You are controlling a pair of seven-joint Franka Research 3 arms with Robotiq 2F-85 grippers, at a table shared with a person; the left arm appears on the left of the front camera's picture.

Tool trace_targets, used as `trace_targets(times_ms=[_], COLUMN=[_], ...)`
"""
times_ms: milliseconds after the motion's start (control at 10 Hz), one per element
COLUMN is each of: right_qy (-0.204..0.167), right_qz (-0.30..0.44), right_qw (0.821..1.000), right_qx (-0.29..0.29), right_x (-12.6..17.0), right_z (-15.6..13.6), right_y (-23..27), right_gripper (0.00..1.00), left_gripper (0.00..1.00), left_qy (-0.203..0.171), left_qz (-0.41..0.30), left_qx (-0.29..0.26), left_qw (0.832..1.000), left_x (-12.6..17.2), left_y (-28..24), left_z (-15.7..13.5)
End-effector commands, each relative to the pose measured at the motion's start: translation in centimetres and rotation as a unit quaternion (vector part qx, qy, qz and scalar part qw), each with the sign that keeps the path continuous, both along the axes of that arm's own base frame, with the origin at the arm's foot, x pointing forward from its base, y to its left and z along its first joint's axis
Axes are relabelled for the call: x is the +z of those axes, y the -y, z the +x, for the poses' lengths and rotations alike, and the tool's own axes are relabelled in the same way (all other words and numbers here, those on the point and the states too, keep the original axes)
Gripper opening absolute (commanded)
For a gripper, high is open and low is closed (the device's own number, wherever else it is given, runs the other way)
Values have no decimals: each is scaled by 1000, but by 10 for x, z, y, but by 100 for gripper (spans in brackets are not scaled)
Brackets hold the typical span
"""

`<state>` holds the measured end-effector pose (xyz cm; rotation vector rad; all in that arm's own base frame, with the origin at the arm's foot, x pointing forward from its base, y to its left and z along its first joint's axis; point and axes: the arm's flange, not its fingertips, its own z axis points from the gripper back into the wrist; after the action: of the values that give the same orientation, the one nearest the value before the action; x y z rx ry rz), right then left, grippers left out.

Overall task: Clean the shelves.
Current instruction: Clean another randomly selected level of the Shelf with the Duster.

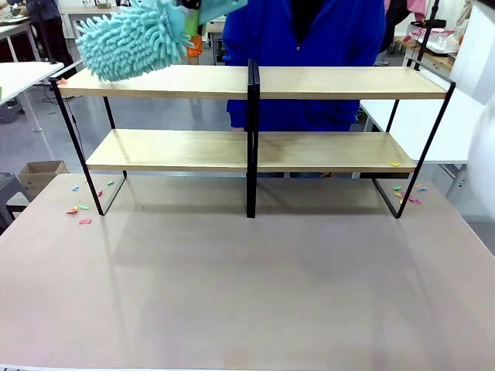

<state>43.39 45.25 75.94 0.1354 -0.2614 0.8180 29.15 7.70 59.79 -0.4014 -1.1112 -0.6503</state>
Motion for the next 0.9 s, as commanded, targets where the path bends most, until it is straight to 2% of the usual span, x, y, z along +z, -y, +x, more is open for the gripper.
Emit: trace_targets(times_ms=[0,200,500,600,800], right_qy=[10,1,-33,-49,-117], right_qz=[6,5,51,77,145], right_qw=[1000,999,998,996,974], right_qx=[-28,-41,-16,15,131], right_x=[10,0,-1,0,-4], right_z=[11,16,13,10,5], right_y=[-25,-48,-61,-64,-72], right_gripper=[12,12,12,12,12], left_gripper=[100,100,100,100,100], left_qy=[4,4,4,4,4], left_qz=[-2,-2,-2,-2,-2], left_qx=[-6,-6,-6,-6,-6], left_qw=[1000,1000,1000,1000,1000], left_x=[-1,-1,-1,-1,-1], left_y=[-1,-1,-1,-1,-1], left_z=[1,1,1,1,1])
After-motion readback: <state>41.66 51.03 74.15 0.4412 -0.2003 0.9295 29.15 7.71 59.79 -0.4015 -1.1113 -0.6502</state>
